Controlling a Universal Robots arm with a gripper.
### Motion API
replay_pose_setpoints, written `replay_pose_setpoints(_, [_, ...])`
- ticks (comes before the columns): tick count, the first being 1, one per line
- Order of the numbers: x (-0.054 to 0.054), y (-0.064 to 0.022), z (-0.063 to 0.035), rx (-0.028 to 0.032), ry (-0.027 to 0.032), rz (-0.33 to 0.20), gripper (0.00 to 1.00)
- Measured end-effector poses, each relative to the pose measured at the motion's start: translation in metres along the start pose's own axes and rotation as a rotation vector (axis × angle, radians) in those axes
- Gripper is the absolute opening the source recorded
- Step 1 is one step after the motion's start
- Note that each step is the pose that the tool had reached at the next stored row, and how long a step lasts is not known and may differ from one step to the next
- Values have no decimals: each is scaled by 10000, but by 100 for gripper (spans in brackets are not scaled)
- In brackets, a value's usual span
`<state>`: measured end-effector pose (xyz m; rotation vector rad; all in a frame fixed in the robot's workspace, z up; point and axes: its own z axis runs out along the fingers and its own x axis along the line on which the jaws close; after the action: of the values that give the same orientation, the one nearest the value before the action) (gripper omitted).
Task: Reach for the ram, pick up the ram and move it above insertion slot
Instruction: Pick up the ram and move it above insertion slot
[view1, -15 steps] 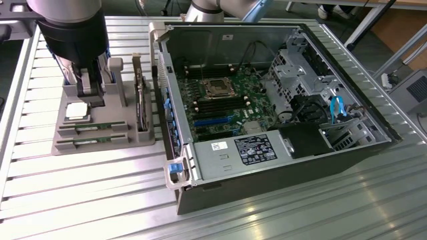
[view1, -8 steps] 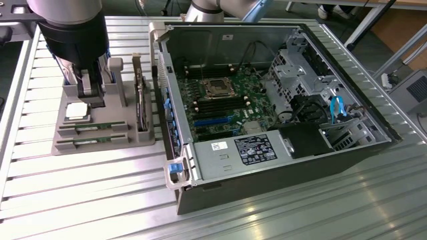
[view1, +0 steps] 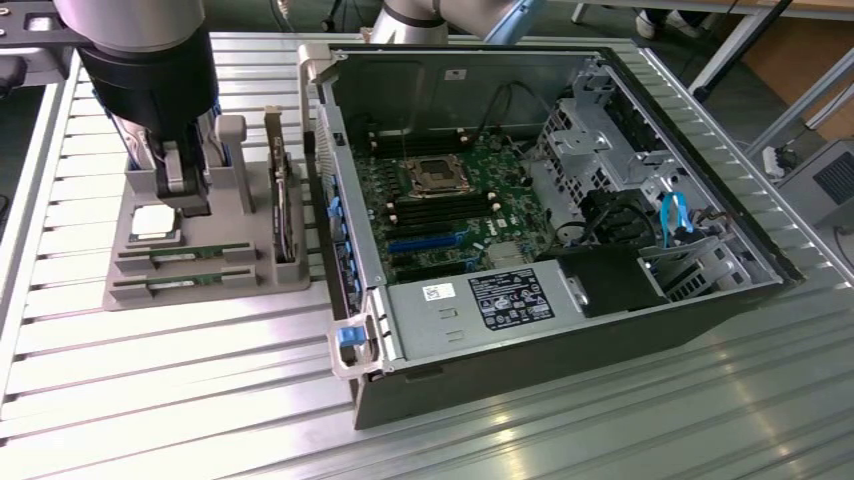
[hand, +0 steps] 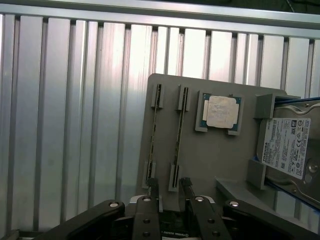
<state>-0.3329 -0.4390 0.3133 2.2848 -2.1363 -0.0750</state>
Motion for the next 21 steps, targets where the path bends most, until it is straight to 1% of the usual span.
replay_pose_setpoints(21, [2,-3,73,-1,1,-31,30])
